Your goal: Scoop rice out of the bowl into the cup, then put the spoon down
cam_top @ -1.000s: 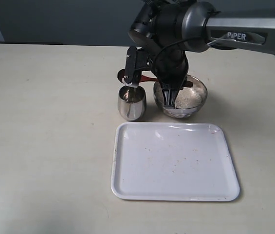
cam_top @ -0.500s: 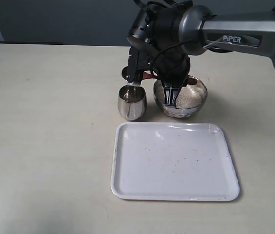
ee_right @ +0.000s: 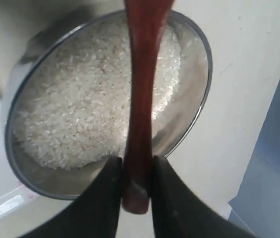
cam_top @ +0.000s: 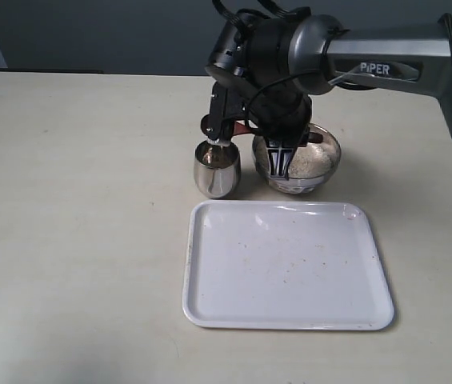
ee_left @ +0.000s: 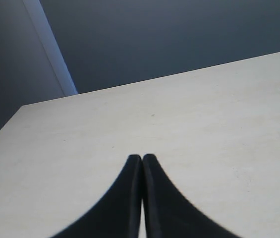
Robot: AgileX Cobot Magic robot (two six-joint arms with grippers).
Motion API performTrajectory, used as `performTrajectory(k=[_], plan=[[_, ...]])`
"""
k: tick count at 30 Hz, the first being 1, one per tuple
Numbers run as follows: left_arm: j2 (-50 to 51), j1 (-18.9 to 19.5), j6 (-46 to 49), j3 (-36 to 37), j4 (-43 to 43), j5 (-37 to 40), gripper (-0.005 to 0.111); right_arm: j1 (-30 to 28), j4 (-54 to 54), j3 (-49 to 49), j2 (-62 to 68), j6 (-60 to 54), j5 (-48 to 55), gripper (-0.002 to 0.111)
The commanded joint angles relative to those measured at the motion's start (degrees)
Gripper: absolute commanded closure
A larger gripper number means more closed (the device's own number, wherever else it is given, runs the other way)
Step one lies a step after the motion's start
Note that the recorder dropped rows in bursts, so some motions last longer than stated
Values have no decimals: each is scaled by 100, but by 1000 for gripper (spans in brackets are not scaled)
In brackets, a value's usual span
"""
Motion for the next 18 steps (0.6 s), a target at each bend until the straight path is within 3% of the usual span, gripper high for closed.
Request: performTrajectory(k=[1, 18], plan=[[-26, 8, -36, -14, 6, -6, 106, 2, -46, -29, -3, 13, 223, 109], [-26, 8, -36, -14, 16, -6, 106, 143, -164, -29, -3, 39, 308, 109]])
